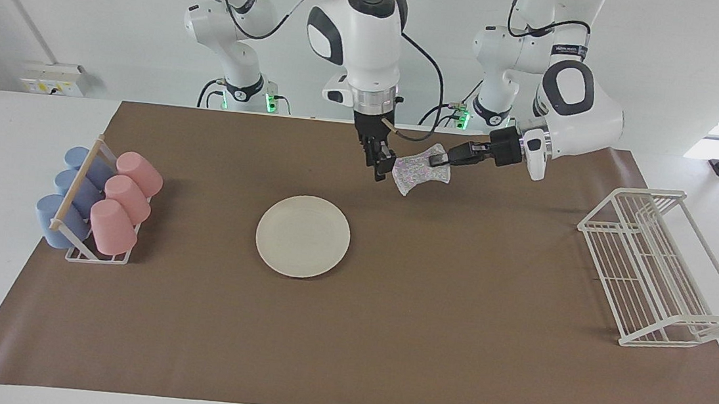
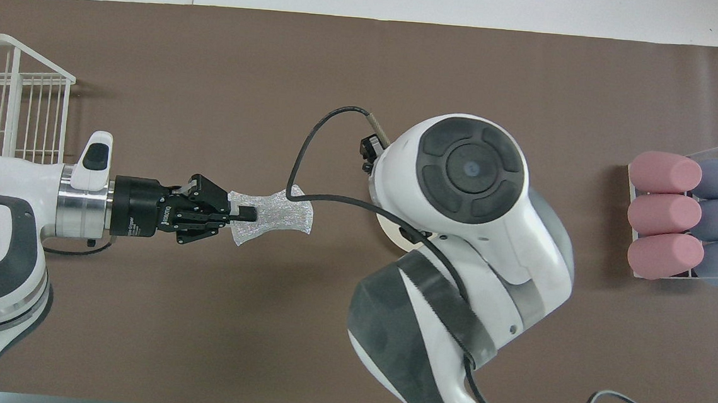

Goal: Wipe plate with sponge
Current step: 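Return the sponge to the rack with the left gripper while the right gripper withdraws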

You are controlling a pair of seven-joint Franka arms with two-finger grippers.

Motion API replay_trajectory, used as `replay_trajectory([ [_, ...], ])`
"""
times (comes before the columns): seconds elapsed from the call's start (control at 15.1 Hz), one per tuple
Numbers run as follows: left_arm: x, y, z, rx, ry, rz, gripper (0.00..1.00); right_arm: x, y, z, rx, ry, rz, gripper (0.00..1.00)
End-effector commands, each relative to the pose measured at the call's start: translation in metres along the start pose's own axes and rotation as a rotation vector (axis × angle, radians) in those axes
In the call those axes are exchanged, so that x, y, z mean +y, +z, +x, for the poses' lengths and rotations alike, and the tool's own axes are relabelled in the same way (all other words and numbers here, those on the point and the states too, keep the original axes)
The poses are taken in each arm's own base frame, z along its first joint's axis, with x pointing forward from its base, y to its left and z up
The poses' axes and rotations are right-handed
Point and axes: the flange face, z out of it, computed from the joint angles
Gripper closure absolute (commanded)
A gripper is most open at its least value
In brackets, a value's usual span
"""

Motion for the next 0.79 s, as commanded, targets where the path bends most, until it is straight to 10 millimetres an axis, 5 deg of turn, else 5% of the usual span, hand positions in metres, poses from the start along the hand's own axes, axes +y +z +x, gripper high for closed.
replay_trajectory([
  [0.0, 0.015, -0.018, 0.005, 0.058, -0.01, 0.107, 1.0, 0.03, -0.032, 0.045, 0.058, -0.15, -0.02, 0.0],
  [0.4, 0.049, -0.047, 0.019, 0.185, 0.006, 0.501, 1.0, 0.084, -0.074, 0.186, -0.001, -0.653, -0.089, 0.0],
  [0.73, 0.054, -0.071, 0.026, 0.272, 0.055, 0.873, 1.0, 0.113, -0.091, 0.238, -0.042, -0.884, -0.122, 0.0],
])
